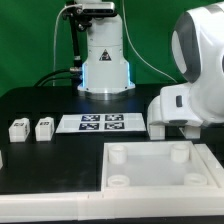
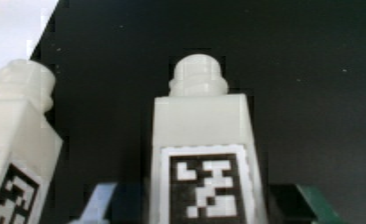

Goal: Assemble one leg

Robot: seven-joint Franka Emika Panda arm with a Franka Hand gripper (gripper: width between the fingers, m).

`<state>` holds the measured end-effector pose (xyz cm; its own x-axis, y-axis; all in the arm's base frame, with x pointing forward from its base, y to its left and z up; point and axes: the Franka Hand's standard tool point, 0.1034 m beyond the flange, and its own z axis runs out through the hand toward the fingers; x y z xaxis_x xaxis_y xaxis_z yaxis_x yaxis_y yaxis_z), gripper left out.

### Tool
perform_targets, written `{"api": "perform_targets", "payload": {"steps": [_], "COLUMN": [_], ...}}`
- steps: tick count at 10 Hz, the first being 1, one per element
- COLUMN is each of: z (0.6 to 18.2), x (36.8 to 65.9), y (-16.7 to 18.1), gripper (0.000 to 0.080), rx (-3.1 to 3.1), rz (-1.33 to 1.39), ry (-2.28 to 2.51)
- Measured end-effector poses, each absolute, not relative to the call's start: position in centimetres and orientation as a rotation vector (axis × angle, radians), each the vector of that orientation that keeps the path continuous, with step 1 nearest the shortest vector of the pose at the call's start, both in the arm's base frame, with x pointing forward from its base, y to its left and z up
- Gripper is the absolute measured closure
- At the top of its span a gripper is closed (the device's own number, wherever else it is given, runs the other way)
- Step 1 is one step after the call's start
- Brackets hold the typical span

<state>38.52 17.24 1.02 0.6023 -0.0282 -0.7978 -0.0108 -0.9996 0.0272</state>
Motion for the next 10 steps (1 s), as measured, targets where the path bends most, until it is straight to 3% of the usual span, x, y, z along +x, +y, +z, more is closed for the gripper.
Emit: {"api": "perform_targets", "payload": {"steps": [9,10], "z": [1.1,2.5], "x": [38.8,39.5], "y": [17.3,16.8], "gripper": [0.0509,0.0509], "rx": [2.811,2.810], "rz": [-1.363,-1.377], "ry": [-0.033,0.002]}}
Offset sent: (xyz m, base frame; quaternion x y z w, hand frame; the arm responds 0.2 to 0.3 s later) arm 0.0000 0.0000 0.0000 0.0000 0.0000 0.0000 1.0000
